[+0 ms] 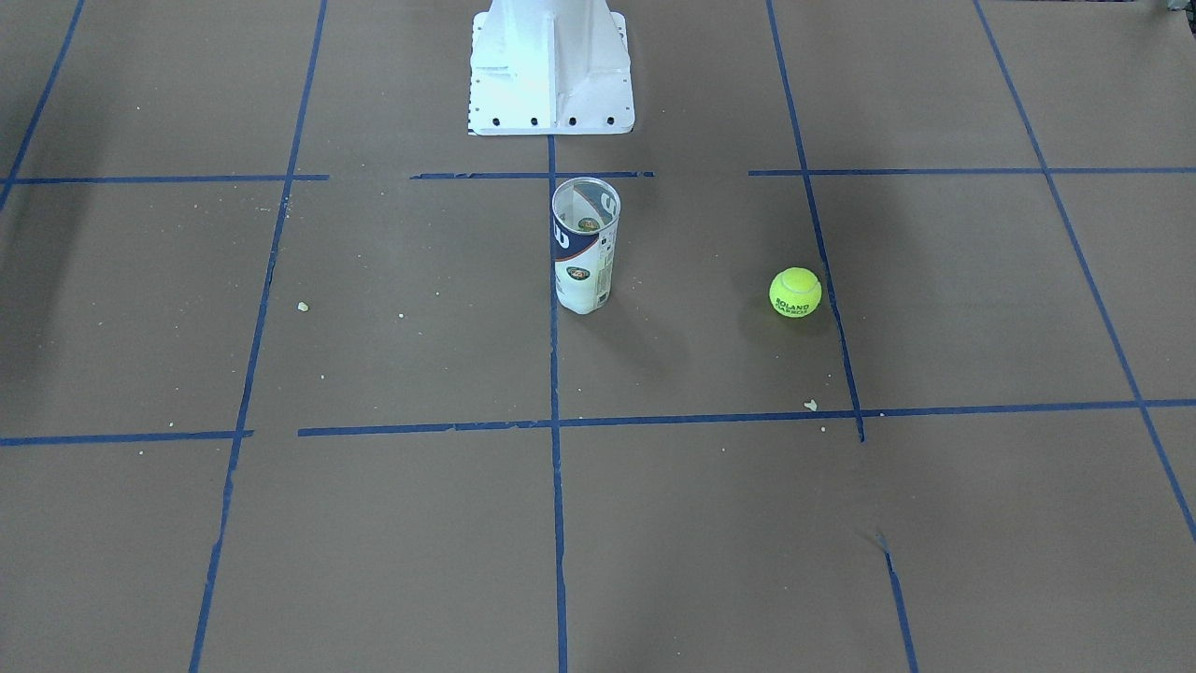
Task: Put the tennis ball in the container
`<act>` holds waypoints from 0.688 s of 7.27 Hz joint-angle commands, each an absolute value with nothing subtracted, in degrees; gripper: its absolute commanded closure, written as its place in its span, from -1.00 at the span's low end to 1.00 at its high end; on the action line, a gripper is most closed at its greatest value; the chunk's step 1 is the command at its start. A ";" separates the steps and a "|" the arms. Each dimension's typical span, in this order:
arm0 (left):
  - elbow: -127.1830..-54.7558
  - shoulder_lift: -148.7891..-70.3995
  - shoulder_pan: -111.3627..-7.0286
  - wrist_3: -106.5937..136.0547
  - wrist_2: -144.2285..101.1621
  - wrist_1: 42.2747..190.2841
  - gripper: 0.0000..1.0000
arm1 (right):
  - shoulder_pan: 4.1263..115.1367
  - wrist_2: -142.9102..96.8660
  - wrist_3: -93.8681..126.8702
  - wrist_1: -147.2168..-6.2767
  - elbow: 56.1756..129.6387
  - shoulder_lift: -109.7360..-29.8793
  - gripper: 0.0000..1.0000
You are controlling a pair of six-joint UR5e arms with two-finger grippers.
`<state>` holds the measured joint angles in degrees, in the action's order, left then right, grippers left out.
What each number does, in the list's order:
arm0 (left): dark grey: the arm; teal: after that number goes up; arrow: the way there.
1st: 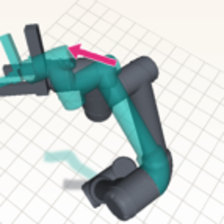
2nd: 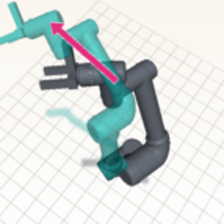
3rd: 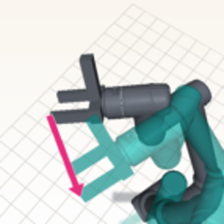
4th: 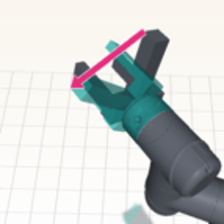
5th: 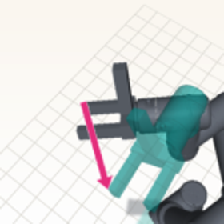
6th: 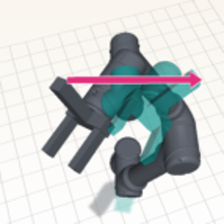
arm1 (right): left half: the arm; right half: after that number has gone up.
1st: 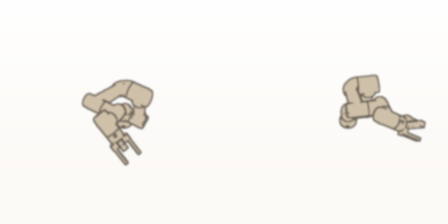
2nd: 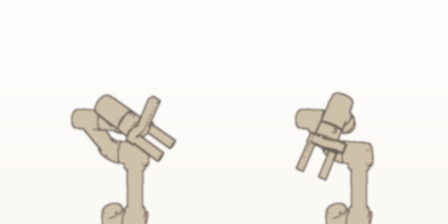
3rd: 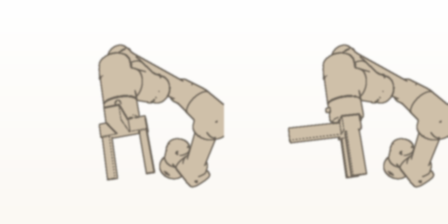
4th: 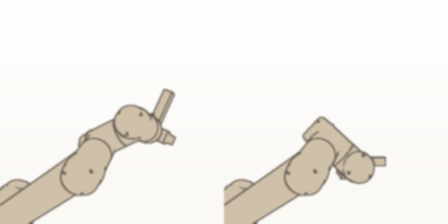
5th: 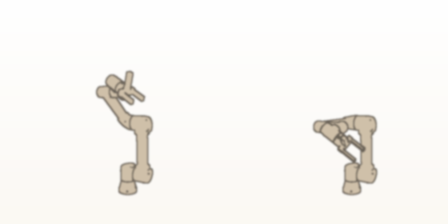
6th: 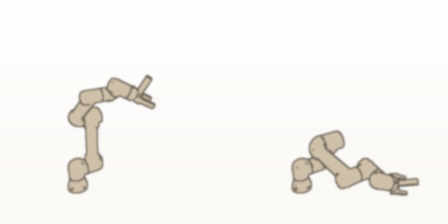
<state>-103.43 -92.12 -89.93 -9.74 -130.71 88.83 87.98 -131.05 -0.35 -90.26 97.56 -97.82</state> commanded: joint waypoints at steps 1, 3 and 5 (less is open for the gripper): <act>-106.95 -92.80 -88.96 -2.53 -130.52 89.99 -1.00 | 87.98 -131.04 -0.35 -90.26 97.56 -97.82 -1.00; -110.37 -92.72 -79.50 16.25 -130.08 93.34 -1.00 | 87.98 -131.04 -0.35 -90.26 97.56 -97.82 -1.00; -113.63 -92.90 -70.09 35.32 -128.60 97.00 -1.00 | 87.98 -131.04 -0.35 -90.26 97.56 -97.82 -1.00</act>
<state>-111.68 -92.78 -76.09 22.98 -129.65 94.11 87.98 -131.04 -0.35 -90.26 97.56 -97.82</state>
